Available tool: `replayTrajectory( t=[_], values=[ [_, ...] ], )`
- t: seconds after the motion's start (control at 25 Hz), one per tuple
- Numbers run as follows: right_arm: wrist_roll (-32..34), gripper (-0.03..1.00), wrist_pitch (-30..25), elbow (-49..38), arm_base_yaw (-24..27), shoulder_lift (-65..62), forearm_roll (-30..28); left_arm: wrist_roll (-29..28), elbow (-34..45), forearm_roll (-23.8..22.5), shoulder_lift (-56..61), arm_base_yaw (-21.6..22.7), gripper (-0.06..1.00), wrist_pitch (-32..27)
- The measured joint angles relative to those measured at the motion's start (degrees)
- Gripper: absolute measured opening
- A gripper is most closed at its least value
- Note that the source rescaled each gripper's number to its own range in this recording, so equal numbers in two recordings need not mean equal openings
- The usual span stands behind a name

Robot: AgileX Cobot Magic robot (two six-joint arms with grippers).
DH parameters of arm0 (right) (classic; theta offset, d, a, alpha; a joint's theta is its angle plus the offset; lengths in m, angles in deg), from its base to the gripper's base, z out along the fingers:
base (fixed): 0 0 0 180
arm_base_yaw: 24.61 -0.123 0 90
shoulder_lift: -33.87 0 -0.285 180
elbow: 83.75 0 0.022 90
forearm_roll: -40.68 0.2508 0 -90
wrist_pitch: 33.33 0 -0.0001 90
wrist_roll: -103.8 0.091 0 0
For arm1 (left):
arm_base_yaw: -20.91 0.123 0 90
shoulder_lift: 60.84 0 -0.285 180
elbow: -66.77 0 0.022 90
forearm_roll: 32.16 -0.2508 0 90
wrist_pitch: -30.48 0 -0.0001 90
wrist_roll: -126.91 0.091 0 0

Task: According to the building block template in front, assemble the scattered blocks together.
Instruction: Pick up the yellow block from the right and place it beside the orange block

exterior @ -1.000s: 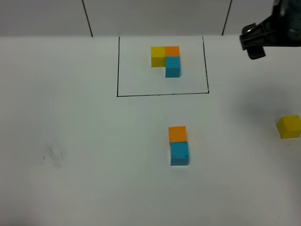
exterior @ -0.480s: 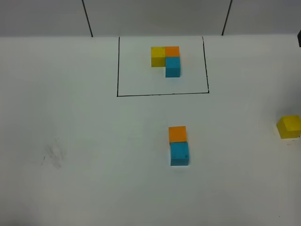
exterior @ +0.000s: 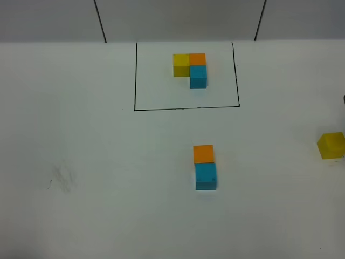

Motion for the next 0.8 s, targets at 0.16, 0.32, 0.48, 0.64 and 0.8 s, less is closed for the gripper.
replayTrajectory(
  t=[0.16,0.32,0.48,0.64,0.8],
  values=[
    [-3.05,0.8,3.35,-1.77,-1.02,3.08,3.04,0.0,0.0,0.0,0.0,0.0,0.68,0.0],
    [-3.39,0.8,6.62,-2.07,-3.56,7.33,3.1,0.0,0.0,0.0,0.0,0.0,0.68,0.0],
    [-3.04,0.8,8.71,-2.07,-3.9,10.49,3.04,0.0,0.0,0.0,0.0,0.0,0.68,0.0],
    [-3.04,0.8,11.28,-2.07,-3.9,12.92,2.98,0.0,0.0,0.0,0.0,0.0,0.68,0.0],
    [-3.04,0.8,13.34,-2.07,-3.9,15.17,2.71,0.0,0.0,0.0,0.0,0.0,0.68,0.0]
  ],
)
